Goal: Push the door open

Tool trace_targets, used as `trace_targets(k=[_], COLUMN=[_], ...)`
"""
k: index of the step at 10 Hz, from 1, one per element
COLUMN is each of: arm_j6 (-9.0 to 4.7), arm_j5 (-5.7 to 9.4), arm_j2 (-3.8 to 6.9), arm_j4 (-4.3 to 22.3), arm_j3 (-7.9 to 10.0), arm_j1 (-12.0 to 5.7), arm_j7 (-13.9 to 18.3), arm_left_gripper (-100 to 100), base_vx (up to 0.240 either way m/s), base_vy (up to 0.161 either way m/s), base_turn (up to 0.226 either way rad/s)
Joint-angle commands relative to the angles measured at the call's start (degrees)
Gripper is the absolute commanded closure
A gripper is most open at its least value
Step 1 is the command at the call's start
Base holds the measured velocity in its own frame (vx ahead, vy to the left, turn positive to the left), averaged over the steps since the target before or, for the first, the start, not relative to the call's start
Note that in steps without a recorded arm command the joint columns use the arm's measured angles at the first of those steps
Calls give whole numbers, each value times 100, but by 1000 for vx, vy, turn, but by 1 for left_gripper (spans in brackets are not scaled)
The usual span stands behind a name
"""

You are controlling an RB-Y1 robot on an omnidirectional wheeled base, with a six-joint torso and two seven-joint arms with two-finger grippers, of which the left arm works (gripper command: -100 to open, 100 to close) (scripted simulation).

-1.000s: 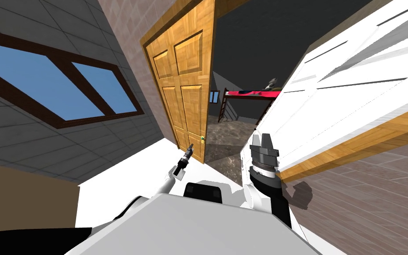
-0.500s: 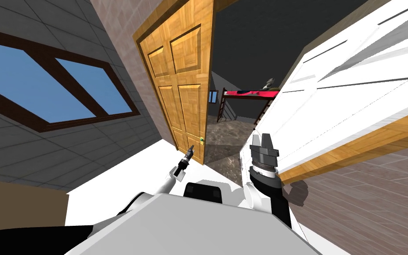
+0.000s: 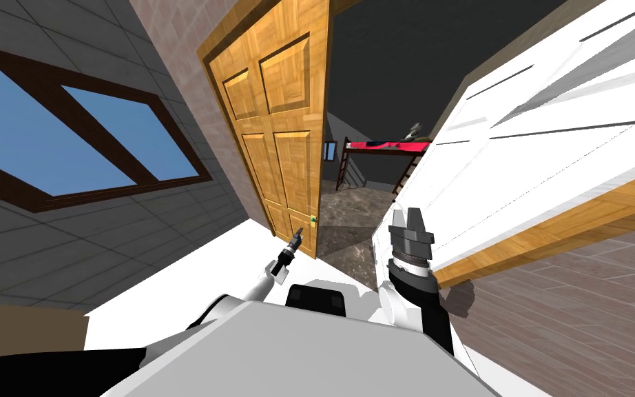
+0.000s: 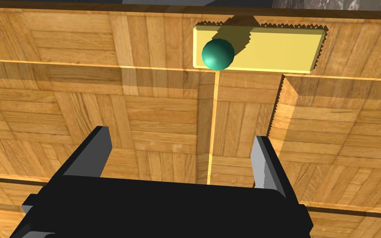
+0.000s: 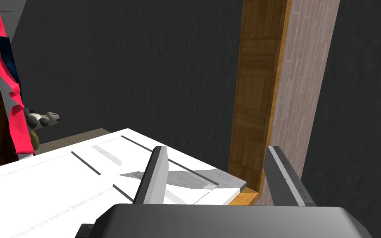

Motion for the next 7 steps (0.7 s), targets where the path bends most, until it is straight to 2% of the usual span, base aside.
trace_targets(k=[1,5,7], arm_j6=[-56,-171,-193], arm_j5=[-28,-101,-67], arm_j2=[-10,-35,-35], arm_j4=[198,602,652], arm_j3=[7,12,40], arm_j1=[-83,-232,-267], arm_j7=[20,74,22], arm_left_gripper=[-100,-100,-100], base_vx=[56,51,71], base_vy=[32,27,-8], base_turn=[-36,-44,-19])
